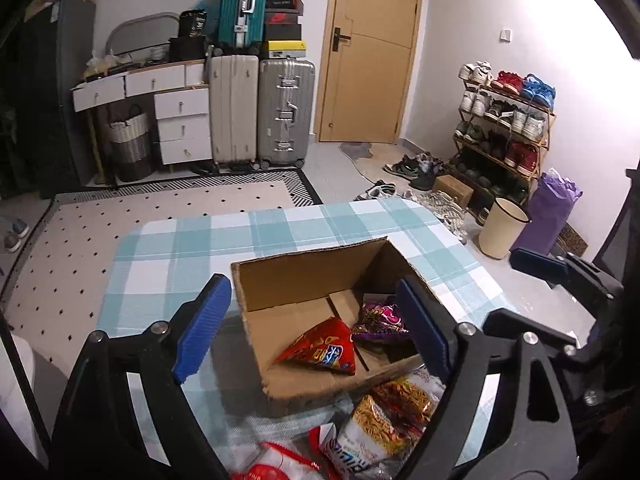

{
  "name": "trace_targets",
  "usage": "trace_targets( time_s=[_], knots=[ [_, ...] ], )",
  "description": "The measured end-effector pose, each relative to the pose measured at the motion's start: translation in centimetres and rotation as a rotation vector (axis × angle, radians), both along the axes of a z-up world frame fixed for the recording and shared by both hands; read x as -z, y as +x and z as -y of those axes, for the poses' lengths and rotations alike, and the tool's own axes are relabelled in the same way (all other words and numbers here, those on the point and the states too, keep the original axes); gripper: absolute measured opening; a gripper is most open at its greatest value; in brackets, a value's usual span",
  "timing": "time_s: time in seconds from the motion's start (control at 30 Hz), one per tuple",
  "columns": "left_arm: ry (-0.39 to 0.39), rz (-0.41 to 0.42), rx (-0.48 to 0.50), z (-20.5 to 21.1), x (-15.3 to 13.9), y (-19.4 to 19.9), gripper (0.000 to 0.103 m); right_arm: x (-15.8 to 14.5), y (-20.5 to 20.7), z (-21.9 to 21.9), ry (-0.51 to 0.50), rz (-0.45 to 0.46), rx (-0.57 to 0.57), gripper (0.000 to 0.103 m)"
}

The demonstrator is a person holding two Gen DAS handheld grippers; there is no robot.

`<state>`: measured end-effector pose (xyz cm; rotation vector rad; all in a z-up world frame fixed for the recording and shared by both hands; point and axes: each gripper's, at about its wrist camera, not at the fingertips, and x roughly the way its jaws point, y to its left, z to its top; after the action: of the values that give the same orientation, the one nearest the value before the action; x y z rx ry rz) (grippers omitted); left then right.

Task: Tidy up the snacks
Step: 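Withdraw both open tools from the box back over the pile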

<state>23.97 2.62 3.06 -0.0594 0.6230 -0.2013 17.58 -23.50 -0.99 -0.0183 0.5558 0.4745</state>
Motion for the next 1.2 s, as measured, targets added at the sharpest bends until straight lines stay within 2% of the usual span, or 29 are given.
trace_targets(
  time_s=[0.13,0.23,0.27,0.67,0.9,1.2],
  knots=[
    [0.005,0.018,-0.017,-0.3,-1.2,-2.5,0.089,-1.4,-2.4,0.2,0.013,0.026,0.007,0.094],
    [0.010,0.038,-0.031,-0.5,-2.0,-4.3,0.101,-2.4,-4.5,0.6,0.032,0.053,0.001,0.096],
    [0.010,0.045,-0.037,-0.6,-2.2,-4.9,0.102,-2.6,-5.1,0.6,0.037,0.058,0.003,0.097],
    [0.010,0.062,-0.078,-1.4,-3.3,-12.1,0.102,-4.1,-12.0,1.4,0.077,0.097,-0.003,0.097],
    [0.010,0.074,-0.112,-2.1,-2.8,-15.6,0.102,-3.3,-15.5,1.8,0.101,0.097,0.001,0.097],
    [0.014,0.068,-0.166,-3.4,-0.3,-19.8,0.102,-1.1,-19.6,1.7,0.115,0.081,0.004,0.097]
  ],
)
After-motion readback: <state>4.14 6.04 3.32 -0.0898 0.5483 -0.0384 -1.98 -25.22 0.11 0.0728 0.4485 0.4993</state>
